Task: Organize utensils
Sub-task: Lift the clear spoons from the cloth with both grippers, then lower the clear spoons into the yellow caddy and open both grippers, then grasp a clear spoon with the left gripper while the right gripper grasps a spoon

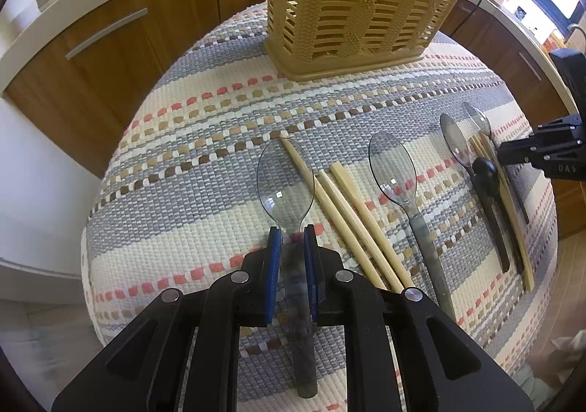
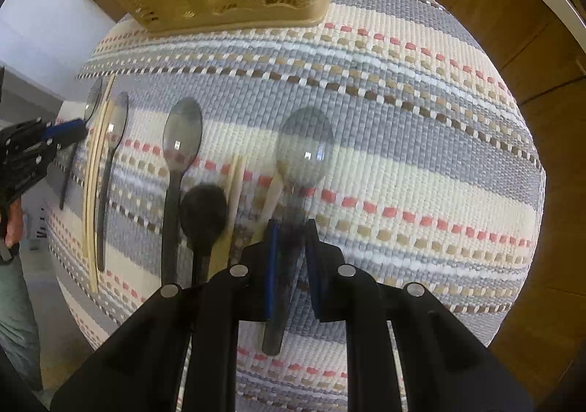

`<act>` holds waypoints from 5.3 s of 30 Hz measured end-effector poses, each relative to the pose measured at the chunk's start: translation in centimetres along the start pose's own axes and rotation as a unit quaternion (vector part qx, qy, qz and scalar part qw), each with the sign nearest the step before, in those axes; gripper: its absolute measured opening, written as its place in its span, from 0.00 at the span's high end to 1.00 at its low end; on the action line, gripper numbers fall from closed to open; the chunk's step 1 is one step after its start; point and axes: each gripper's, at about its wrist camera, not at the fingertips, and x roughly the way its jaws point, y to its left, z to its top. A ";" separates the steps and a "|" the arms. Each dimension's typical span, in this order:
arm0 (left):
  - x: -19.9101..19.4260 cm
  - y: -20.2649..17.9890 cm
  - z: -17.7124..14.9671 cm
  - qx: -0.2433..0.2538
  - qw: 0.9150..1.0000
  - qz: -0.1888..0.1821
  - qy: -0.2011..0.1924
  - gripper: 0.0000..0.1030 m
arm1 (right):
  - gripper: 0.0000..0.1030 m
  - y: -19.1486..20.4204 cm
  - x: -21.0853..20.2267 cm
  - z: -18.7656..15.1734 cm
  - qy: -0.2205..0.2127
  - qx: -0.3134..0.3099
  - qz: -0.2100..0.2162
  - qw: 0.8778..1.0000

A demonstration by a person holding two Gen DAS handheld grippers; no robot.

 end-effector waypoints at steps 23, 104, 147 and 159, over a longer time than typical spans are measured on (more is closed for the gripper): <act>-12.6 -2.6 5.1 -0.021 0.968 -0.009 -0.250 0.90 | 0.91 3.4 -14.3 2.0 -0.262 -0.061 0.052 0.962; 0.0 -6.1 -0.4 -0.047 0.991 -0.118 -0.051 0.60 | 0.60 3.8 -5.8 -3.3 -0.152 0.028 0.148 0.977; 4.8 -11.4 3.8 0.029 0.999 0.016 -0.005 0.90 | 0.91 5.6 -2.2 2.5 -0.067 -0.012 0.088 0.994; -3.9 -10.0 5.2 0.004 0.986 -0.039 -0.162 0.90 | 0.91 3.9 -9.8 0.9 -0.166 -0.038 0.127 0.977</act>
